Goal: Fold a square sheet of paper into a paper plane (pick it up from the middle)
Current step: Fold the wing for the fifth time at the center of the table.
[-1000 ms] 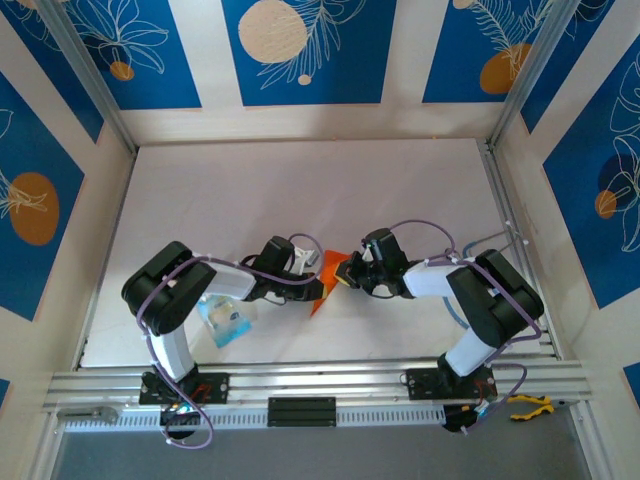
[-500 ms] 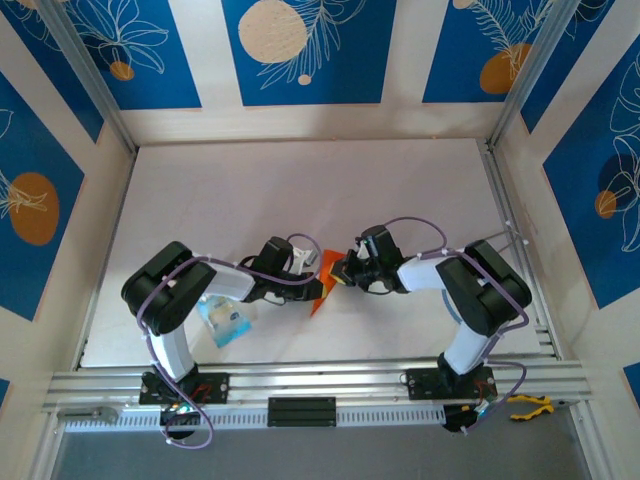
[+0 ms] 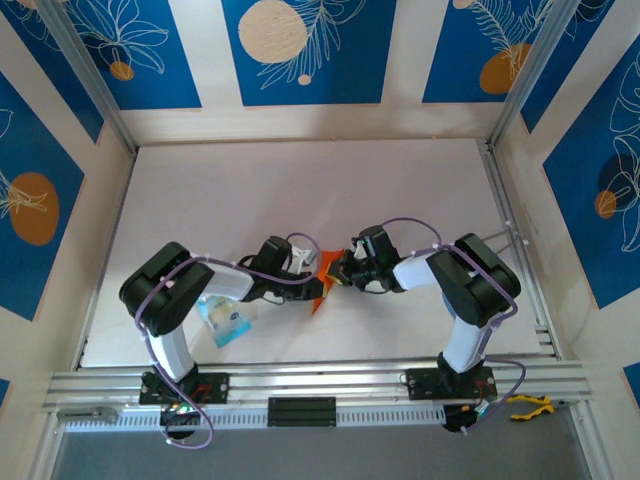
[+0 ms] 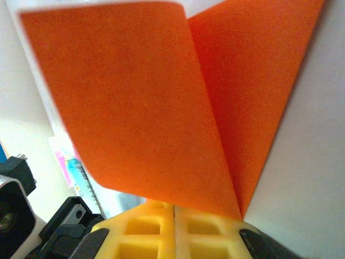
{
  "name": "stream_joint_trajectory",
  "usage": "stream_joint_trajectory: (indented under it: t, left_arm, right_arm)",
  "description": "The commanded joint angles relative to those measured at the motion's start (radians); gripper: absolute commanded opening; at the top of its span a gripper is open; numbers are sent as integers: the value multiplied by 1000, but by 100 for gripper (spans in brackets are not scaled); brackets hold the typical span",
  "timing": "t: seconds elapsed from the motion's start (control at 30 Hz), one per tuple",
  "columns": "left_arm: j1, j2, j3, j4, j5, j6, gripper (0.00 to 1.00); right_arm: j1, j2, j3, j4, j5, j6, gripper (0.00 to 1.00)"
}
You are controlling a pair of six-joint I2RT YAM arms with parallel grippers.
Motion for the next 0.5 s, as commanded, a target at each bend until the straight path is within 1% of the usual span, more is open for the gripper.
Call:
stream_joint_trajectory:
  t: [0.0, 0.23, 0.47]
  left_arm:
    - [27, -35, -25, -98, -13, 29, 19]
    - [27, -95, -24, -113, 9, 28, 19]
    - [28, -88, -24, -114, 49, 35, 13]
  right_arm:
    - [-4, 23, 8, -38, 15, 9, 3]
    - [6, 25, 22, -82, 26, -5, 3]
    - [19, 26, 42, -124, 39, -15, 3]
